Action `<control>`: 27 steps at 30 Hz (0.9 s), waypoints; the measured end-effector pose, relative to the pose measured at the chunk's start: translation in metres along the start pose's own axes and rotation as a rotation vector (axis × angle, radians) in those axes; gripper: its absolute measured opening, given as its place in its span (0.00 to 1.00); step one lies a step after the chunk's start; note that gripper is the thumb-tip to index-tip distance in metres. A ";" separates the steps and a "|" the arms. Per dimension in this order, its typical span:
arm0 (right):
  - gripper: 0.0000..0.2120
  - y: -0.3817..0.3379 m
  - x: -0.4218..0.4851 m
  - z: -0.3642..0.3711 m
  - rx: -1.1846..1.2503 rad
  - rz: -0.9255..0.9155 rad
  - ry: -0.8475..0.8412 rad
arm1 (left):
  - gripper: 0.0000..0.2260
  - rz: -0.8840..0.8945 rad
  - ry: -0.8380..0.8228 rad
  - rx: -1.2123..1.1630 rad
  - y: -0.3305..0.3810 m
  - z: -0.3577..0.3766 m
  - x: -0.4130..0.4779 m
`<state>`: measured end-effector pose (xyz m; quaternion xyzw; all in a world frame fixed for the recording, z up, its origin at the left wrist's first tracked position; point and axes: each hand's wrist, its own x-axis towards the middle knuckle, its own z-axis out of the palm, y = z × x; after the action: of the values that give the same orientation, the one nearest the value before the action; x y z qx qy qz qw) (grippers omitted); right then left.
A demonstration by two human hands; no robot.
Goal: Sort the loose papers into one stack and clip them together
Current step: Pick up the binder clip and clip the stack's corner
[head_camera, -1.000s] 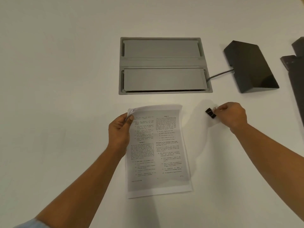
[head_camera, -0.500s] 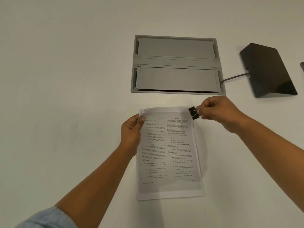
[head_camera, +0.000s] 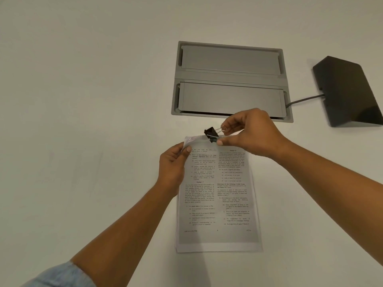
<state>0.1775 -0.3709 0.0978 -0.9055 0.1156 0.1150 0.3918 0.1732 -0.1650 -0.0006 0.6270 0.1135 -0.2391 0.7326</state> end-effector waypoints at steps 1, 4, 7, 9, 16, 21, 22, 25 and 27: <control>0.16 -0.002 0.001 -0.001 -0.025 -0.028 0.002 | 0.09 0.006 -0.003 0.002 0.000 0.000 0.000; 0.13 -0.007 0.006 -0.002 -0.160 -0.111 -0.029 | 0.09 0.017 -0.001 0.015 0.001 0.002 -0.002; 0.12 -0.011 0.009 -0.004 -0.319 -0.158 -0.068 | 0.09 0.018 -0.005 0.025 0.003 0.003 -0.003; 0.12 -0.013 0.010 -0.006 -0.392 -0.191 -0.096 | 0.09 0.018 -0.005 0.036 0.004 0.003 -0.004; 0.10 -0.023 0.019 -0.009 -0.517 -0.268 -0.171 | 0.08 0.050 -0.020 0.085 0.006 0.006 -0.007; 0.11 -0.029 0.026 -0.011 -0.548 -0.268 -0.171 | 0.08 0.052 -0.007 0.098 0.006 0.005 -0.006; 0.11 -0.030 0.026 -0.012 -0.554 -0.269 -0.171 | 0.08 0.053 -0.008 0.101 0.006 0.004 -0.006; 0.10 -0.031 0.029 -0.012 -0.569 -0.271 -0.192 | 0.09 0.060 -0.014 0.116 0.005 0.006 -0.006; 0.10 -0.031 0.030 -0.009 -0.587 -0.279 -0.214 | 0.09 0.077 -0.025 0.129 0.005 0.009 -0.005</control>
<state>0.2159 -0.3608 0.1159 -0.9695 -0.0890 0.1832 0.1363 0.1698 -0.1720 0.0078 0.6740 0.0647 -0.2254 0.7005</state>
